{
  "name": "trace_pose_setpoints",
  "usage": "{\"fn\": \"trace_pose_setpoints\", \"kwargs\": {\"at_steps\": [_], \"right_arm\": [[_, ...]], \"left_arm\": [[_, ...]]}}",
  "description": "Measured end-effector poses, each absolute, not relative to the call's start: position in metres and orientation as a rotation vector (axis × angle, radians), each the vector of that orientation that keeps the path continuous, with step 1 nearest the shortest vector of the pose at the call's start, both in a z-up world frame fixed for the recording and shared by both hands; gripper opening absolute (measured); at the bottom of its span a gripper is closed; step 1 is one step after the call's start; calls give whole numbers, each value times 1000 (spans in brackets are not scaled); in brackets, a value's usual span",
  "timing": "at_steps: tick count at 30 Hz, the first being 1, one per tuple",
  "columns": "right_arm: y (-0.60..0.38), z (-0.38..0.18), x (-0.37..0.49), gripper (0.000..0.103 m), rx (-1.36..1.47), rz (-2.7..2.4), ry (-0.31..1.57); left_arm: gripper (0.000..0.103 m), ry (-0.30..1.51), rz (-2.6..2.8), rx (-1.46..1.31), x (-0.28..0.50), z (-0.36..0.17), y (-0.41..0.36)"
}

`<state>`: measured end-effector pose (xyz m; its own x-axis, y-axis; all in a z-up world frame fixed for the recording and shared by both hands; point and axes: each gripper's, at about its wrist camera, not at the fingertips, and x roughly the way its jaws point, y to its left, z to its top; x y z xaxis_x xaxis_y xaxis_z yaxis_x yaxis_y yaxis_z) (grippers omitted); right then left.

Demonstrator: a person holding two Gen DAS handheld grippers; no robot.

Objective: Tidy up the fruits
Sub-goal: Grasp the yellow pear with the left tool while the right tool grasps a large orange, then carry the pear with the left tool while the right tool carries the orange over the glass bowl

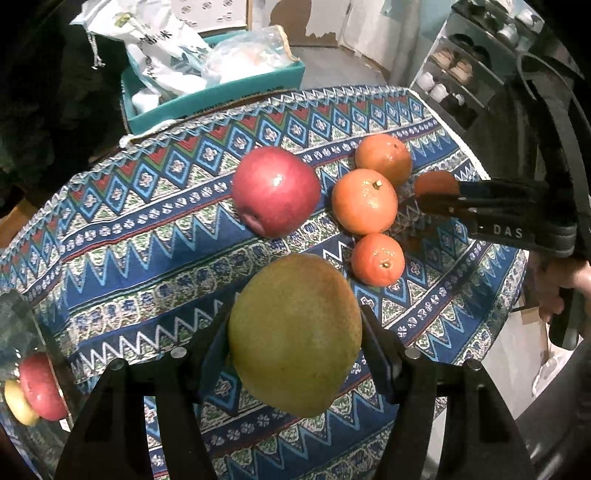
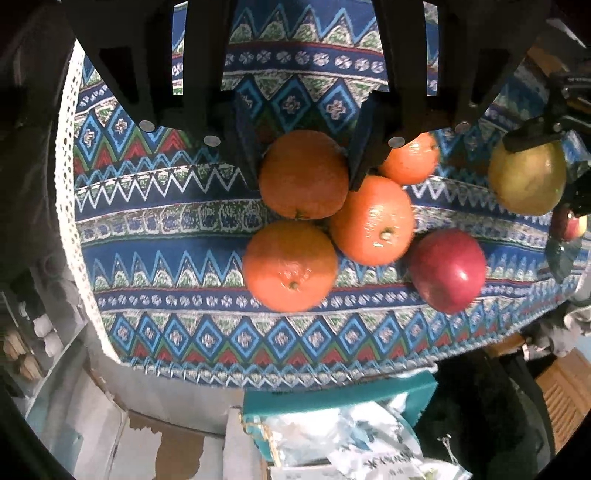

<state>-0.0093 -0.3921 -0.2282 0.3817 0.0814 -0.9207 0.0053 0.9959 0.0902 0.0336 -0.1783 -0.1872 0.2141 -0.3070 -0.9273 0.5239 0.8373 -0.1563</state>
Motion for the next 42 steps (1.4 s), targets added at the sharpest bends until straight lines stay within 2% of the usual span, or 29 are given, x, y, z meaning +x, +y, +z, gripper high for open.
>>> {"fn": "trace_pose_setpoints", "kwargs": {"at_steps": [22, 42], "right_arm": [[-312, -124, -30, 45, 61, 239, 998], [-234, -89, -19, 45, 16, 388, 931]], "left_arm": [[68, 1131, -539, 130, 15, -125, -118], [68, 1072, -424, 29, 16, -99, -43]]}}
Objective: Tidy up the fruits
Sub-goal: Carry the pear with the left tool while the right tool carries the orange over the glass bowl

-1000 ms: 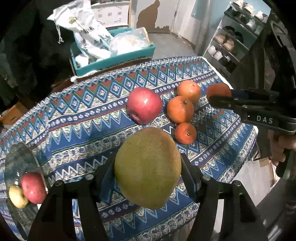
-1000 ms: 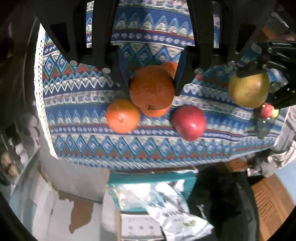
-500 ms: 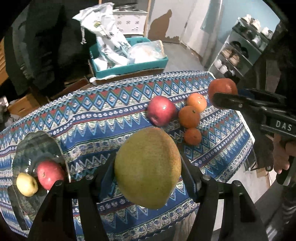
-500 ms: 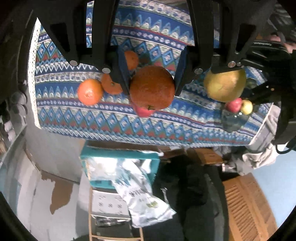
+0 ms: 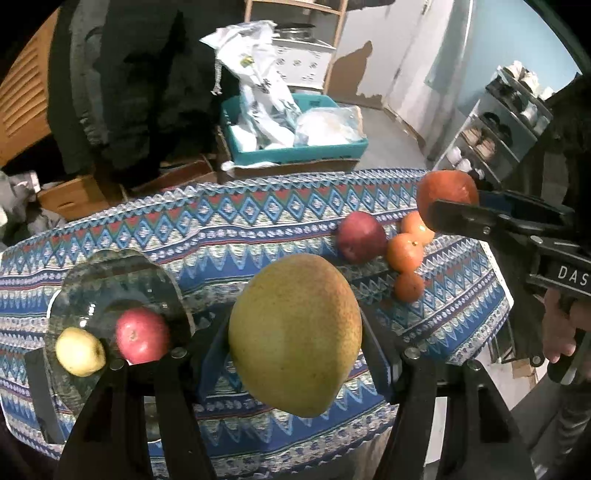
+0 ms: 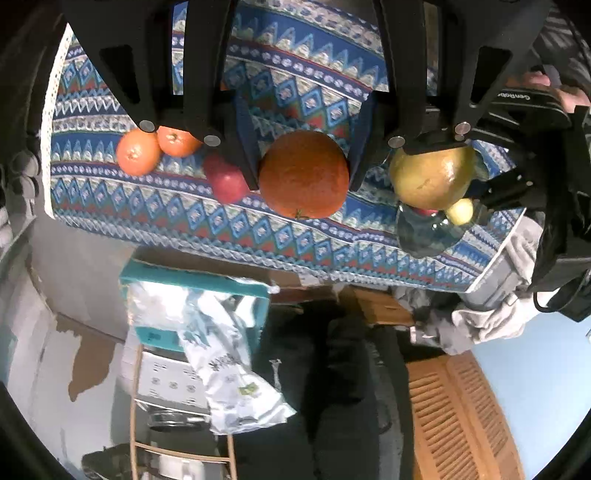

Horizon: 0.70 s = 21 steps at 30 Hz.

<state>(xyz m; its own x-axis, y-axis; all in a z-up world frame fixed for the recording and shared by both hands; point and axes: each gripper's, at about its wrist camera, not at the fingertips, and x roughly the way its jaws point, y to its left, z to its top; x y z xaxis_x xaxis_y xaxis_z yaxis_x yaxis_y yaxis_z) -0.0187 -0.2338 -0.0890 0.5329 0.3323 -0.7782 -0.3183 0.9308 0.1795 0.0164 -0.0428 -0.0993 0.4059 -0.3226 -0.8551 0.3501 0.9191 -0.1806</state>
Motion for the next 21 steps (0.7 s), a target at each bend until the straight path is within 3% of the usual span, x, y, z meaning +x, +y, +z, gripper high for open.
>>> {"fn": "trace_pose_setpoints", "kwargs": {"at_steps": [21], "right_arm": [[-132, -95, 12, 45, -37, 531, 950]], "left_arm": [[68, 1078, -254, -73, 17, -114, 59]]}}
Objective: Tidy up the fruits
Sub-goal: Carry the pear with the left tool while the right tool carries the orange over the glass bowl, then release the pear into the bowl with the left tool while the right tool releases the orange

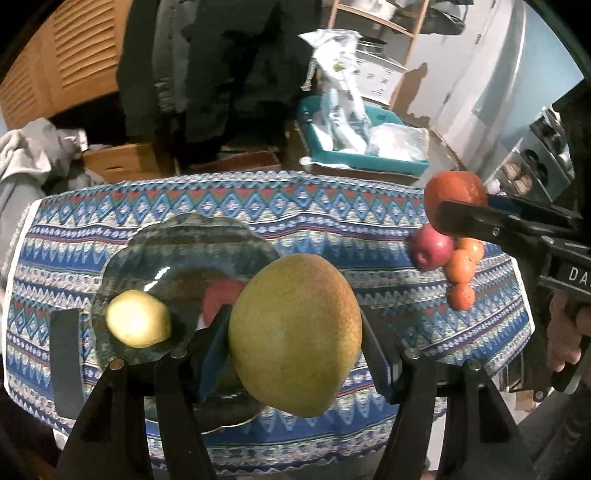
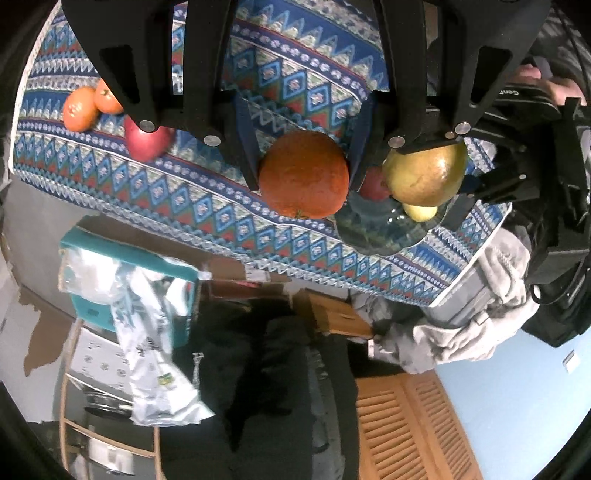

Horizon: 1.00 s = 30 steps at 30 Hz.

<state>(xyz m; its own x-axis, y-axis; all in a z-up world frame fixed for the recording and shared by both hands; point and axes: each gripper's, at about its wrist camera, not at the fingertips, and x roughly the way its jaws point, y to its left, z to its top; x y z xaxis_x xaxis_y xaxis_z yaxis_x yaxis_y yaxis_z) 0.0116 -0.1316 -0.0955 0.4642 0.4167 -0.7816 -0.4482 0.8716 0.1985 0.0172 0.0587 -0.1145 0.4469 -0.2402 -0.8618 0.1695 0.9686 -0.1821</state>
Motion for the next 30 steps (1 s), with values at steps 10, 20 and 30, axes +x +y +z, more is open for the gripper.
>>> {"fn": "trace_pose_setpoints", "kwargs": {"at_steps": [10, 20, 30], "right_arm": [[-80, -111, 30, 45, -49, 597, 976], [-38, -128, 44, 45, -67, 634, 1023], [4, -156, 58, 45, -89, 671, 1082]], "left_arm": [[68, 1107, -180, -100, 15, -137, 101], [68, 1163, -99, -135, 13, -168, 138], [68, 1217, -52, -178, 11, -199, 164]]}}
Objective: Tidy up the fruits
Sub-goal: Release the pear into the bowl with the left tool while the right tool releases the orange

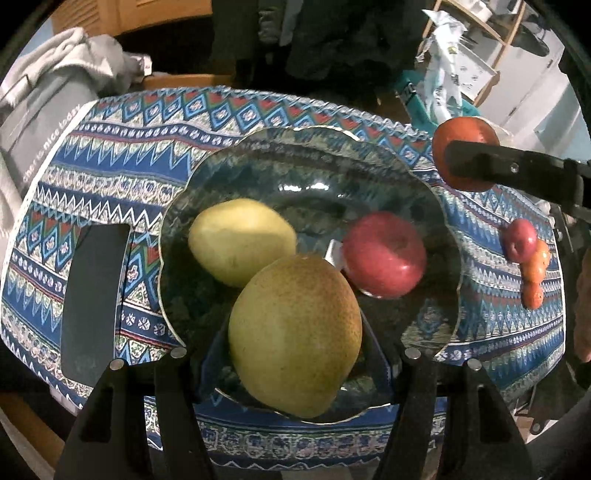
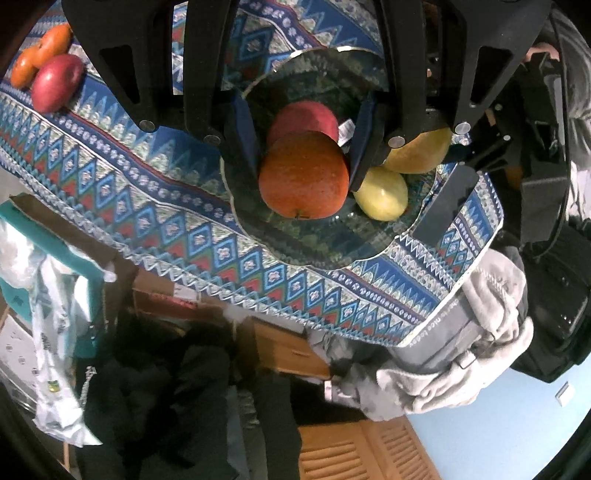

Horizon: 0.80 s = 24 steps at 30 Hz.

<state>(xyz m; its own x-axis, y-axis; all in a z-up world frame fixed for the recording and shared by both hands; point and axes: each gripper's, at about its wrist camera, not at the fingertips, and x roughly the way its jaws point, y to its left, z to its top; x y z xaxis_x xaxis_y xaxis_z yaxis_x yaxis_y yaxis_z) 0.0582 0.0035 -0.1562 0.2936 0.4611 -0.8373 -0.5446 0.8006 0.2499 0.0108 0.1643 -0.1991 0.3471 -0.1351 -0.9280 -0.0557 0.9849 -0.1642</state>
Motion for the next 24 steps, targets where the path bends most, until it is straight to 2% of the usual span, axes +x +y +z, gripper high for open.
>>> {"fn": "trace_pose_setpoints", "kwargs": {"at_steps": [18, 24], "right_arm": [[39, -189, 75, 45, -142, 673, 1153], [48, -195, 80, 45, -156, 676, 1167]], "left_arm": [[68, 1277, -69, -222, 17, -227, 172], [67, 1218, -60, -213, 13, -205, 175]]}}
